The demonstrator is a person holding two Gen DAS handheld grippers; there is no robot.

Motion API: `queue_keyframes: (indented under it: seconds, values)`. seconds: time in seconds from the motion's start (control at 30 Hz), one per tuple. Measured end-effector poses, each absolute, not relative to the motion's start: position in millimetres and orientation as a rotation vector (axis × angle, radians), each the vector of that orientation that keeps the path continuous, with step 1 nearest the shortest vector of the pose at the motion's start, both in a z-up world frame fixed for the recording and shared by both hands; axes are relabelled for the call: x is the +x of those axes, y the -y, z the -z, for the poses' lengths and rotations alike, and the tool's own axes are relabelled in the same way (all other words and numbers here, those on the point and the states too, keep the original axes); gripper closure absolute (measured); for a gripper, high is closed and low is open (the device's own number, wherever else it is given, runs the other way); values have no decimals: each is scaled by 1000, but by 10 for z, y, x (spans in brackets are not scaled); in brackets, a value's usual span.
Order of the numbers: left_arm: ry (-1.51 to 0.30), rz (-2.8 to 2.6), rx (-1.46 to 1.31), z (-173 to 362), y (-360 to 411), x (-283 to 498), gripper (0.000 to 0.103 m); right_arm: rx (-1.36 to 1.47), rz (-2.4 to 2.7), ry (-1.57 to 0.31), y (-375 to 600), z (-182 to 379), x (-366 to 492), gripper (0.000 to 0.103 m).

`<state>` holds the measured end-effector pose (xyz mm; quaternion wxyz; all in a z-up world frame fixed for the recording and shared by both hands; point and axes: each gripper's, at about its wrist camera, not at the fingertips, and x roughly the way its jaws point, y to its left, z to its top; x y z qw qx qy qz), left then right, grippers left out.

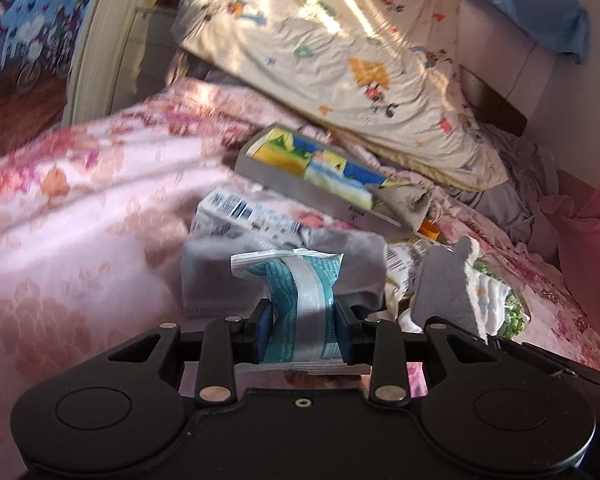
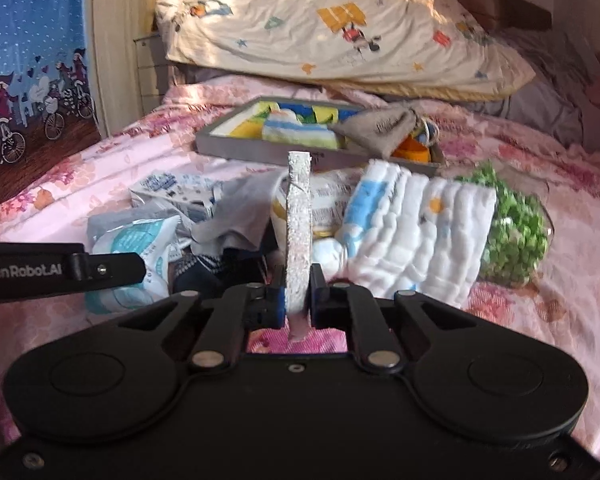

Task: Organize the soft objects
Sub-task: 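Lift and carry the packet and sponge with both tools to the dinosaur tray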

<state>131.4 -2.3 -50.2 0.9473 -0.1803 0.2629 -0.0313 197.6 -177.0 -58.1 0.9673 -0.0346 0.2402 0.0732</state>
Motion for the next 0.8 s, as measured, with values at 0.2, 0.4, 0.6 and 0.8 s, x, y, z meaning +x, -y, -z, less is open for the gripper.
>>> queue_keyframes:
  seconds: [0.2, 0.4, 0.6, 0.8]
  values:
    - [-477, 86, -308, 414, 110, 1261, 69, -21, -177, -435, 1829, 506, 1935, 98]
    - [-440, 96, -297, 329, 131, 1223, 69, -4, -194, -413, 1851, 450, 1890, 98]
    - [-401, 107, -280, 191, 155, 1224, 69, 12, -201, -375, 1883, 310, 1841, 98]
    - [-381, 92, -273, 20, 142, 1316, 69, 9, -215, -334, 1899, 172, 1839, 98]
